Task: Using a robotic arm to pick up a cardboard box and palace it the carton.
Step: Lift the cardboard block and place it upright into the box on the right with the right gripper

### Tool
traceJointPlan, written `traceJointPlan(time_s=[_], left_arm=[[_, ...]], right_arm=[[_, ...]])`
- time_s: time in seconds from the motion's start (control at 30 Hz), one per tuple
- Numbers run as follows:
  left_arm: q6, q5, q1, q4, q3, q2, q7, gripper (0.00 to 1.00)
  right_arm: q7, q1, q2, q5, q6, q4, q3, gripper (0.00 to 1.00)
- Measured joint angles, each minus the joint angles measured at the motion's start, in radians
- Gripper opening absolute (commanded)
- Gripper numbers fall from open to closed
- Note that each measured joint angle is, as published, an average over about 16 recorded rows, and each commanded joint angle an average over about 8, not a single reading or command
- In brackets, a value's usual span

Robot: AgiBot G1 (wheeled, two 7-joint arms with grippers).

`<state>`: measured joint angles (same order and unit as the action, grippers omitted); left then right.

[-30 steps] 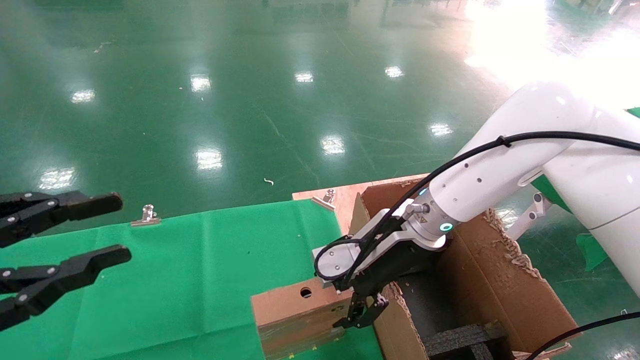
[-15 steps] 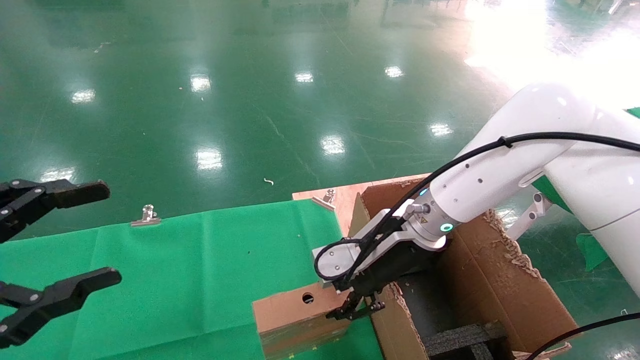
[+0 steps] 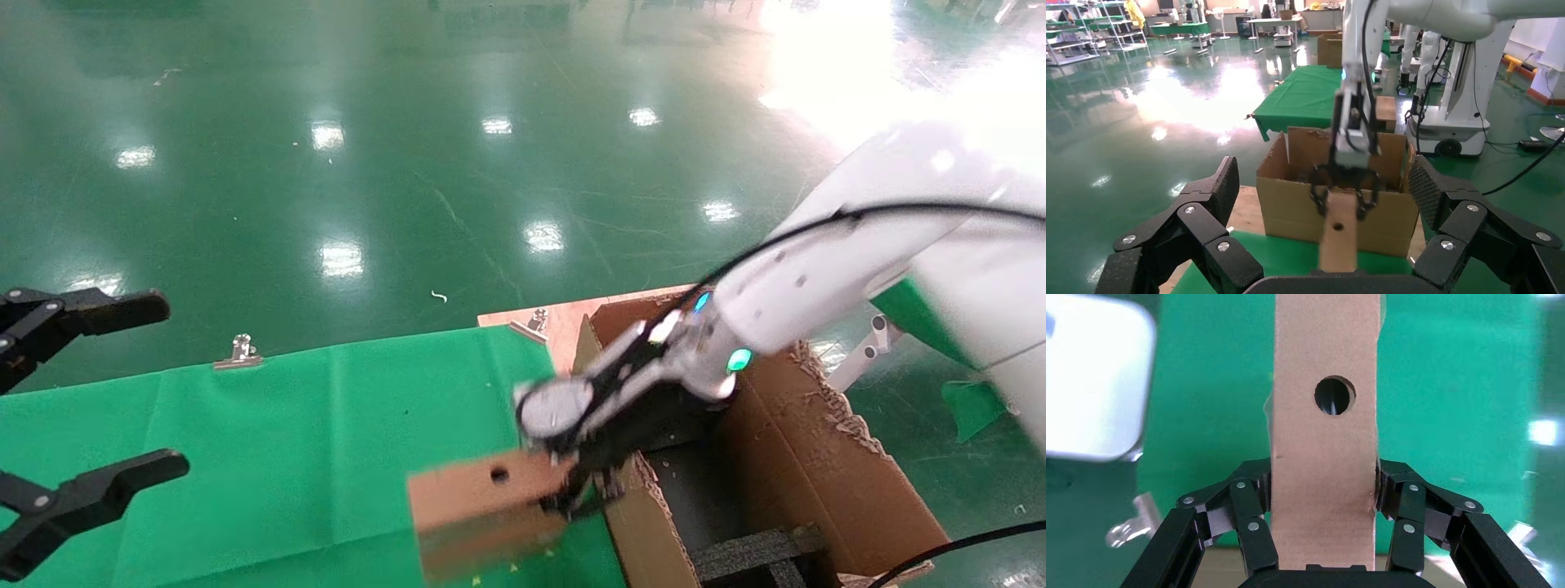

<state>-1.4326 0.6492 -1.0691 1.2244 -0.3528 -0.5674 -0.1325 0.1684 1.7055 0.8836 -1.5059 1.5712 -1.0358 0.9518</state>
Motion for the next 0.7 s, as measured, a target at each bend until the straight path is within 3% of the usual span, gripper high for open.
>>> traceJointPlan(time_s=[0.33,0.7], left_arm=[[0.0,0.0,0.0,0.0,0.0,0.0,0.0,1.0],[0.0,0.0,0.0,0.0,0.0,0.0,0.0,1.0]], right_arm=[[-0.029,0.209,-0.046,0.093,0.014,0.088,-0.003,0.0],[-0.058,0.398,-0.13,0.132,0.02,0.149,0.113,0.0]])
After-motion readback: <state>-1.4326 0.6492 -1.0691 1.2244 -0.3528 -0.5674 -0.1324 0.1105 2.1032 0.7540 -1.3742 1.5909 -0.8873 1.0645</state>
